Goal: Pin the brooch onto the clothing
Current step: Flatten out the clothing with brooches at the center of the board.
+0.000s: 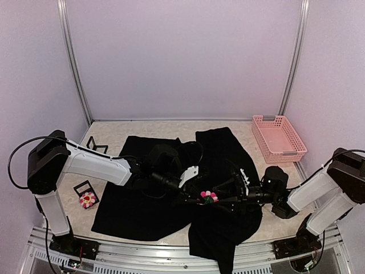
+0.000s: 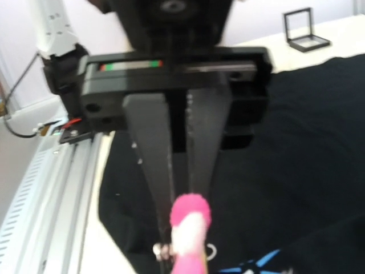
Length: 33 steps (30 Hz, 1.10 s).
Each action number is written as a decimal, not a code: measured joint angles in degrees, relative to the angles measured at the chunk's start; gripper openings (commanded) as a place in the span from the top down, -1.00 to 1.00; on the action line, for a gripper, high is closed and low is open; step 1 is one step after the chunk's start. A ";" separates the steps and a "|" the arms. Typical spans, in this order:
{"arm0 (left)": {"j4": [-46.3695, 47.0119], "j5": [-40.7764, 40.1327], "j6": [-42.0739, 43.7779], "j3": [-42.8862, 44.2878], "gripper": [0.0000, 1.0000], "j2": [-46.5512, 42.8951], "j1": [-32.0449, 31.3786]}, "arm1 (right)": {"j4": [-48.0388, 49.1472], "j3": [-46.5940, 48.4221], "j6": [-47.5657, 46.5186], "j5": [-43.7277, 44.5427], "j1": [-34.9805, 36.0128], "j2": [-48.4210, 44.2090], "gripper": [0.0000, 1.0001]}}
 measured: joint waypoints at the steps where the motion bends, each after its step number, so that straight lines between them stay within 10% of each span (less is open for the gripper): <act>1: -0.04 -1.55 0.33 -0.17 1.00 -0.15 -0.24 | -0.70 0.00 -0.09 0.61 0.00 -0.42 -0.39; 20: -2.69 -46.05 24.15 -3.19 0.69 -2.71 -14.56 | -30.16 2.25 7.56 36.20 -1.49 -16.74 -0.32; 33: -16.65 -50.86 27.02 0.50 0.16 -2.05 -22.23 | -48.37 16.98 15.67 42.40 -7.56 3.17 -0.17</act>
